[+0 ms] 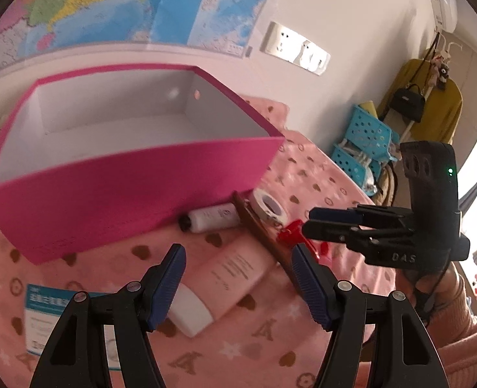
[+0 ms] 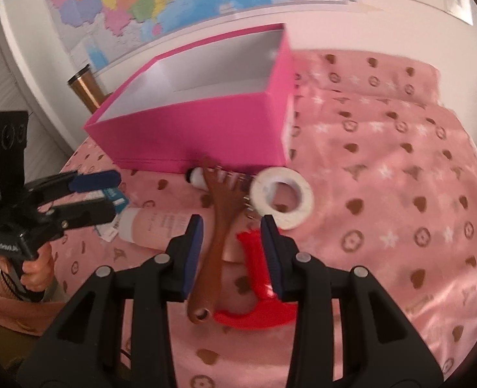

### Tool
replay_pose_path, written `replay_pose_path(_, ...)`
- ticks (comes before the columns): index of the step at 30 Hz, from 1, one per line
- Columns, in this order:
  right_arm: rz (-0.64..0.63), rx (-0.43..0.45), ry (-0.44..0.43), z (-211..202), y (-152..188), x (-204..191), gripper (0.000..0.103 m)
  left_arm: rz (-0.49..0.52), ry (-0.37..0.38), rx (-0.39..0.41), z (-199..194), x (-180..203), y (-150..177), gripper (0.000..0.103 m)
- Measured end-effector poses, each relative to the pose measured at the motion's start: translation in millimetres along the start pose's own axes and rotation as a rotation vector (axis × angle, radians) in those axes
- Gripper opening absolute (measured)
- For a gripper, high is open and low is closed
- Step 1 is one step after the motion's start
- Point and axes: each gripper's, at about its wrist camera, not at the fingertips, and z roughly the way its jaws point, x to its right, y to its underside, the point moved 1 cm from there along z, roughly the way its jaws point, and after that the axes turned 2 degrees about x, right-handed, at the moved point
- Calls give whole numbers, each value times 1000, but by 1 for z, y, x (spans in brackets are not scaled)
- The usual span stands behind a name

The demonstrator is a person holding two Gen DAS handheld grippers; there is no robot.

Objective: Organize rigid objects
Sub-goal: 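Grasp the red corkscrew by its base with the right gripper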

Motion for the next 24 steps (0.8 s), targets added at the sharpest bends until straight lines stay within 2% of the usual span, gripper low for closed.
replay_pose_path(5, 23, -46, 33, 7, 12, 13, 42, 19, 23, -20, 8, 12, 3, 69)
replay_pose_path(15, 30, -75, -10, 25, 16, 18, 42, 33, 32, -52, 17, 21, 8, 69)
replay_pose_path(17, 27, -77, -9, 27, 16, 19, 35, 29, 35, -58, 18, 21, 9, 69)
replay_pose_path(24, 24, -60, 0, 18, 19, 24, 31, 39, 56, -74, 24, 29, 11, 69)
